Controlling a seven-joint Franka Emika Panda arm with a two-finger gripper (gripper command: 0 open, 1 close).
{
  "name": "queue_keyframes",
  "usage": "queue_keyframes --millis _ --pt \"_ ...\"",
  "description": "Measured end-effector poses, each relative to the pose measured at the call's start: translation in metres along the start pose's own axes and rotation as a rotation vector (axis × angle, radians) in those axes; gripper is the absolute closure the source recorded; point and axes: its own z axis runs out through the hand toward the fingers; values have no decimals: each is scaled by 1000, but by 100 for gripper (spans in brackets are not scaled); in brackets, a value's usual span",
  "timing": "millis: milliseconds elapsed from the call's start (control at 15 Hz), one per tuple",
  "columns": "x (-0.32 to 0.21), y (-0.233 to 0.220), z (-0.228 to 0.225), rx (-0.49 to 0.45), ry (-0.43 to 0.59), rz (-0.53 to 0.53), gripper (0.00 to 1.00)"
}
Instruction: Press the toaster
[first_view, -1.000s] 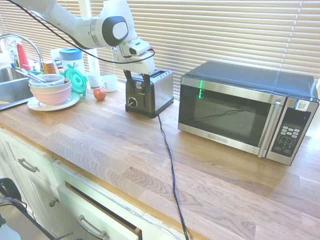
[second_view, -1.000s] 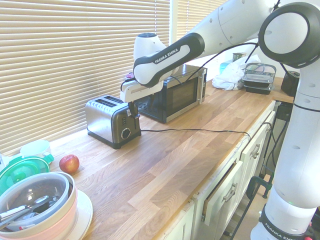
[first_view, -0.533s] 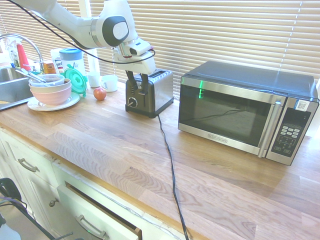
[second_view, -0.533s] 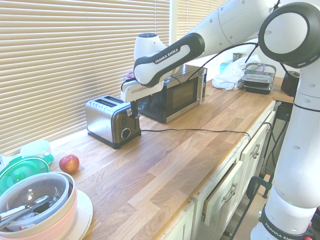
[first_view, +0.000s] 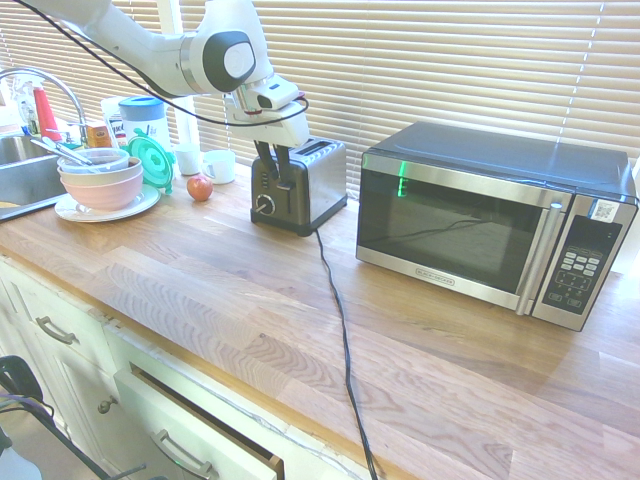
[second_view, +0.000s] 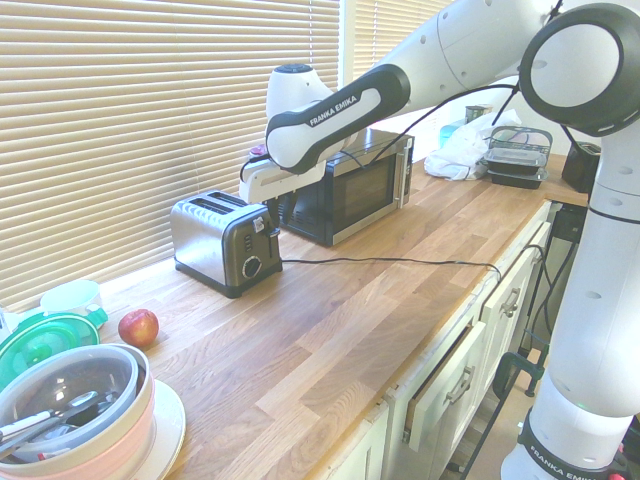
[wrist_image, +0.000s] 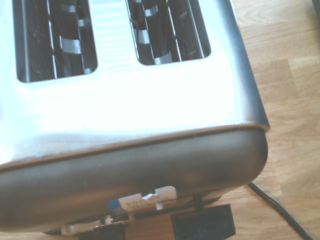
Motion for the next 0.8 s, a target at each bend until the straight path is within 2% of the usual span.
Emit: queue_keyframes --millis 800 --pt "-1 1 18 -20 -14 0 100"
